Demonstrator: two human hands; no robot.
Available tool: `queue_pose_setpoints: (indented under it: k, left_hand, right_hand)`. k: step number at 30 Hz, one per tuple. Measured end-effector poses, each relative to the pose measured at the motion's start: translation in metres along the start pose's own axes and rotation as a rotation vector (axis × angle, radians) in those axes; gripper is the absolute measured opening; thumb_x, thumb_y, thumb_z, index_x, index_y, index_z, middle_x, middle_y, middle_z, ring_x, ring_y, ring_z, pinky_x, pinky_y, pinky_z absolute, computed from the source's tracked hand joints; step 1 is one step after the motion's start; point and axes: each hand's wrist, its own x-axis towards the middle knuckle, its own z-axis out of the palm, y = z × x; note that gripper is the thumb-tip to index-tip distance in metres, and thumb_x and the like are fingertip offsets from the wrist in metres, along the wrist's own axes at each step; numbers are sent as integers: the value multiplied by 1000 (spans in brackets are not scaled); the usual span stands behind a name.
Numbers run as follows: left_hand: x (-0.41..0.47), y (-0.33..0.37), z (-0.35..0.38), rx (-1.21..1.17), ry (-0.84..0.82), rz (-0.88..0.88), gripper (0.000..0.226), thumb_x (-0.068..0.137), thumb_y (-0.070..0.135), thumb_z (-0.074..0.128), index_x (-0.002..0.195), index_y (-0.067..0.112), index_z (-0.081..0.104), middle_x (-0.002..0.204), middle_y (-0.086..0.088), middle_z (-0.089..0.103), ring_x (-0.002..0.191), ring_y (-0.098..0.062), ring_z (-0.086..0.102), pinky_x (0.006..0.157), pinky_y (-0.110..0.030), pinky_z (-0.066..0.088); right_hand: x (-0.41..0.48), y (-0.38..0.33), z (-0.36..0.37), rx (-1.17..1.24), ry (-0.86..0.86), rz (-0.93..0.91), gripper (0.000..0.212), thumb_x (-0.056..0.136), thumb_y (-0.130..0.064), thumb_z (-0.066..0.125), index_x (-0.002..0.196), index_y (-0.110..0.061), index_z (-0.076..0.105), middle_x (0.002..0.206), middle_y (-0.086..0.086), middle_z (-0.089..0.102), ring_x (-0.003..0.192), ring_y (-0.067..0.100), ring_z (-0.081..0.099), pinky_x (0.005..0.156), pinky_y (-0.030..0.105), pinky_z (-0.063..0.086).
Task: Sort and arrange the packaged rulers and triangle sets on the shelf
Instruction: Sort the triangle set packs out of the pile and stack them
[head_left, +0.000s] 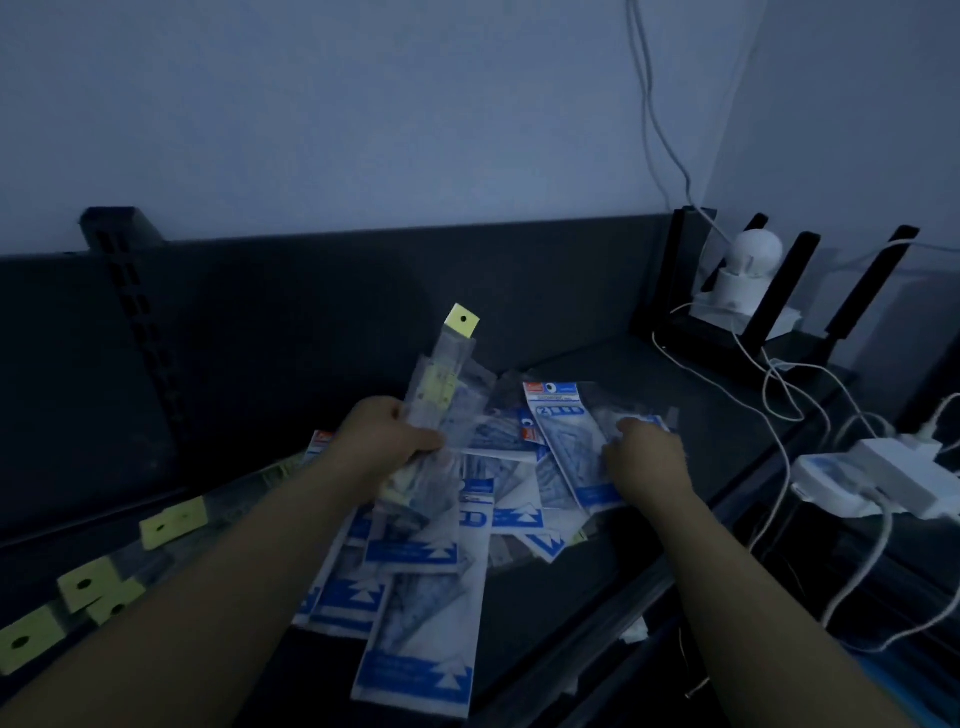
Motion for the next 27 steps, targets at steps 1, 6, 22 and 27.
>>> queue_pose_setpoints:
  k: [1, 6, 22, 27]
  left_hand:
    - [3, -2, -5, 43, 0, 13, 24, 79, 10, 75, 99, 5, 63, 87, -8, 66, 73, -19, 63, 57, -25, 47]
    - [3, -11, -25, 174, -27, -7, 31, 77, 14, 77, 103, 4, 64, 94, -11, 67, 80, -23, 65, 65, -29, 51]
    - [-38, -38, -70, 152, -4, -114, 27, 84, 12, 71, 107, 7, 58, 101, -11, 62, 88, -27, 61, 82, -36, 49]
    - [-46, -53, -56, -82, -34, -198, 24, 86, 2, 64, 109, -6, 62, 102, -25, 67, 90, -37, 66, 86, -45, 54]
  right_hand:
    - [2, -1, 0, -10, 5, 5, 26, 86, -15, 53, 108, -3, 59, 117, 19, 60, 112, 34, 52, 94, 32, 38]
    - [3, -5, -8, 97, -66, 76, 47, 78, -22, 67, 119, -3, 52, 120, 18, 59, 113, 35, 54, 86, 33, 44]
    - [-74, -91, 6, 755, -317, -27, 22, 87, -12, 55, 66, -14, 51, 57, 3, 52, 51, 15, 47, 48, 23, 38]
    - [-103, -120, 18, 1035, -598, -57, 5, 89, -1, 58, 84, -3, 58, 69, 10, 59, 52, 13, 56, 49, 26, 53]
